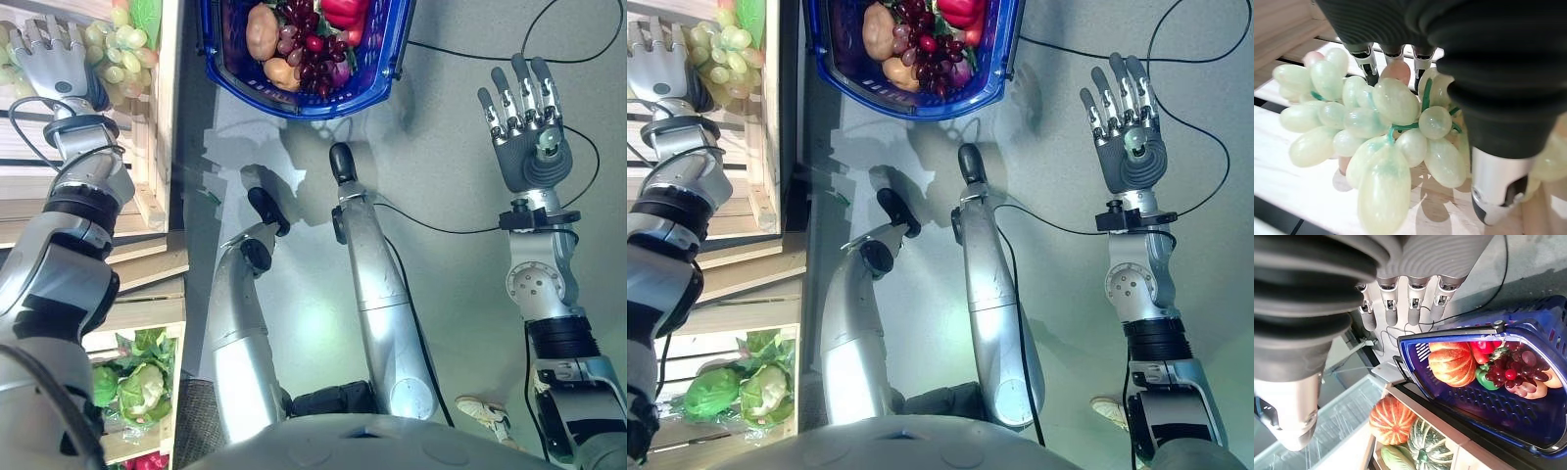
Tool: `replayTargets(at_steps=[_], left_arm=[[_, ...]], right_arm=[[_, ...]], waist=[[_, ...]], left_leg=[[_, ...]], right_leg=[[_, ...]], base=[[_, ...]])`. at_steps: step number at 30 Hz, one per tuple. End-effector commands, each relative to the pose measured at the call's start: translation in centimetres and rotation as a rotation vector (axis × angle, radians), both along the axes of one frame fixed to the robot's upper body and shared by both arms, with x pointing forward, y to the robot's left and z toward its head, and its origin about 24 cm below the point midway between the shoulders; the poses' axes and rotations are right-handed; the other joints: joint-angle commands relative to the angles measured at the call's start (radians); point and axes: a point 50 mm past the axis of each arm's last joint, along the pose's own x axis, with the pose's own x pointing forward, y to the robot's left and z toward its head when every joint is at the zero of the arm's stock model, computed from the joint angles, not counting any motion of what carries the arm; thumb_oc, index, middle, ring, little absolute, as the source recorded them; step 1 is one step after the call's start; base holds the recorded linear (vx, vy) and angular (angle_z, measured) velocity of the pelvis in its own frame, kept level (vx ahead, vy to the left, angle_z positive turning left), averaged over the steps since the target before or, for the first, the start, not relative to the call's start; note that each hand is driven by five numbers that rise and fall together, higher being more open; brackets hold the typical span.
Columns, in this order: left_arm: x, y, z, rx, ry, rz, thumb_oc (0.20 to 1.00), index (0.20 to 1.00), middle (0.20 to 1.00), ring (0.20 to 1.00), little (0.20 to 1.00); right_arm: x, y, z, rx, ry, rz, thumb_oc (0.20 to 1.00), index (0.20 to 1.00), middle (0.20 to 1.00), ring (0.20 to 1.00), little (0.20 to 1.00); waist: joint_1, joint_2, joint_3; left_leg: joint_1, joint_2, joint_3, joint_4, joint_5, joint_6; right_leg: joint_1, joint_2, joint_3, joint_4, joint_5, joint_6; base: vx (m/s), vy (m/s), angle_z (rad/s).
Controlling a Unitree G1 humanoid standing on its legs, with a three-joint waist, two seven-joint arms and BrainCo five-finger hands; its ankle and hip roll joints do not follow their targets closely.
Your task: Pick up fruits and vegetables into the basket
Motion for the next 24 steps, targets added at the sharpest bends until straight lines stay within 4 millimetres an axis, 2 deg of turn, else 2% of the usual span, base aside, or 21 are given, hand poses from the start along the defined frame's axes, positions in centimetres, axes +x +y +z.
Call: replayTargets(at_steps=[1,6,7,8,9,10,17,24], left_arm=[[-1.3,2.8,0.1,0.073,0.051,0.119,1.0,1.0,1.0,1.0,1.0],[-1.1,2.8,-0.6,0.029,0.116,0.122,1.0,1.0,1.0,1.0,1.0],[-1.1,2.9,-0.9,0.018,0.131,0.13,0.909,0.909,0.909,0.909,0.909],[-1.1,2.9,-1.1,0.011,0.145,0.133,0.608,0.608,0.608,0.608,0.608],[-1.1,2.9,-1.2,0.011,0.15,0.133,0.347,0.347,0.347,0.347,0.347],[-1.2,3.0,-1.4,0.016,0.168,0.146,0.2,0.2,0.2,0.2,0.2],[-1.4,3.3,-2.5,-0.049,0.151,0.103,0.2,0.2,0.2,0.2,0.2],[-1.6,3.3,-2.5,-0.098,0.069,0.045,0.2,0.2,0.2,0.2,0.2]], right_arm=[[-0.9,-0.2,1.2,0.051,-0.095,0.017,1.0,1.0,1.0,1.0,1.0],[-0.8,-0.1,1.4,0.051,-0.095,0.023,1.0,1.0,1.0,1.0,1.0],[-0.8,-0.1,1.4,0.049,-0.094,0.023,1.0,1.0,1.0,1.0,1.0],[-0.8,-0.1,1.5,0.05,-0.094,0.025,1.0,1.0,1.0,1.0,1.0],[-0.8,0.0,1.5,0.05,-0.094,0.025,1.0,1.0,1.0,1.0,1.0],[-0.8,0.0,1.6,0.051,-0.096,0.025,1.0,1.0,1.0,1.0,1.0],[-1.1,0.1,1.7,0.027,-0.114,0.019,1.0,1.0,1.0,1.0,1.0],[-1.4,0.3,1.6,-0.029,-0.122,0.011,1.0,1.0,1.0,1.0,1.0]], waist=[[-0.002,-0.039,-0.054],[-0.003,-0.035,-0.054],[-0.004,-0.035,-0.054],[-0.004,-0.035,-0.054],[-0.003,-0.035,-0.054],[-0.003,-0.036,-0.054],[0.0,-0.037,-0.054],[0.005,-0.039,-0.054]], left_leg=[[0.019,-0.045,0.015,-0.085,-0.027,0.009],[0.019,-0.048,0.016,-0.09,-0.027,0.008],[0.018,-0.048,0.017,-0.091,-0.027,0.009],[0.018,-0.048,0.017,-0.092,-0.027,0.009],[0.017,-0.048,0.017,-0.092,-0.027,0.009],[0.015,-0.047,0.017,-0.091,-0.027,0.009],[0.01,-0.05,0.012,-0.087,-0.028,0.01],[0.014,-0.049,0.007,-0.086,-0.029,0.01]], right_leg=[[0.009,0.045,-0.052,0.031,-0.058,0.023],[0.008,0.045,-0.05,0.025,-0.059,0.024],[0.007,0.045,-0.049,0.024,-0.059,0.024],[0.007,0.046,-0.049,0.023,-0.059,0.024],[0.006,0.046,-0.049,0.023,-0.059,0.024],[0.005,0.046,-0.05,0.022,-0.058,0.025],[0.005,0.047,-0.052,0.023,-0.059,0.023],[0.01,0.045,-0.054,0.03,-0.064,0.021]], base=[[0.0,0.0,0.0],[0.0,0.0,0.0],[0.0,0.0,0.0],[0.0,0.0,0.0],[0.0,0.0,0.0],[0.0,-0.002,-0.04],[0.0,-0.001,-0.07],[0.0,0.0,0.0]])
